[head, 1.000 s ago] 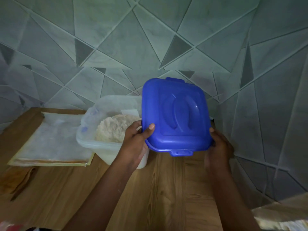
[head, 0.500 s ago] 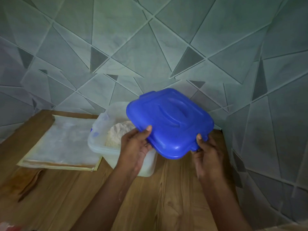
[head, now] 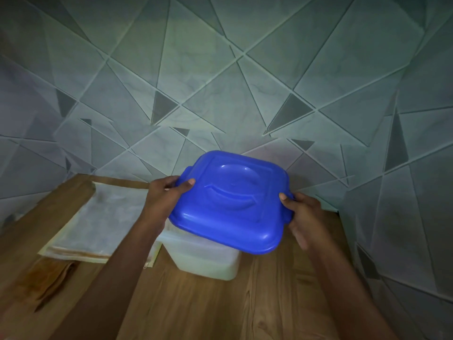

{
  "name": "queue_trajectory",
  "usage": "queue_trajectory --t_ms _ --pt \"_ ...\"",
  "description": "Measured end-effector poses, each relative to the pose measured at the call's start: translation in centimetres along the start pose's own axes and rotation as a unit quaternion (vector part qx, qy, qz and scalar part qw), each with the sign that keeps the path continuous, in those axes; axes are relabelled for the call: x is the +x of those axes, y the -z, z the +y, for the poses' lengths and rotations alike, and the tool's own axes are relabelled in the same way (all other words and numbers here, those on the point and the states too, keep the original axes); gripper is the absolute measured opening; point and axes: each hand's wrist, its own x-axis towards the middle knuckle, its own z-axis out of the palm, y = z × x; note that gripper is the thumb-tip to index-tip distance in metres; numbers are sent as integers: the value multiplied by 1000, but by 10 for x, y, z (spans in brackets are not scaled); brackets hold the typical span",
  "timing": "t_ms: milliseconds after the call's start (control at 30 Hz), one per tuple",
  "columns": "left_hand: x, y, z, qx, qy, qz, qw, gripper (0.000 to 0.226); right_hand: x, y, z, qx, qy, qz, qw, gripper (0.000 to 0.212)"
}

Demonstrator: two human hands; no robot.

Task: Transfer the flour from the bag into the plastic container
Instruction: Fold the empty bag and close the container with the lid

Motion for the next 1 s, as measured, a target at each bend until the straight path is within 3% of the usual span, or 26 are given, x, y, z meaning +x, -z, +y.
queue_trajectory --t_ms 167,267,333,400,467,533,700,867,1000 --pt "3 7 -4 75 -18 72 994 56 13 -48 23 -243 50 88 965 29" --pt "7 13 -1 93 -19 90 991 45 13 -66 30 -305 48 94 946 29" --pt "12 19 -4 86 12 79 993 35 15 -72 37 -341 30 84 936 50" --pt "15 24 -9 95 30 75 992 44 15 -77 43 -360 12 74 930 72" --pt "20 31 -18 103 41 81 991 69 14 -83 47 -365 12 64 929 71" --pt "23 36 -27 110 44 76 990 79 13 -87 49 -376 23 71 924 73" --pt "23 38 -32 146 22 75 986 74 14 -92 50 -418 38 71 905 84" --pt "26 41 -35 174 32 53 983 68 13 -96 48 -425 46 57 902 49" --pt "22 40 -38 197 24 31 980 67 10 -95 55 -419 37 59 905 70"
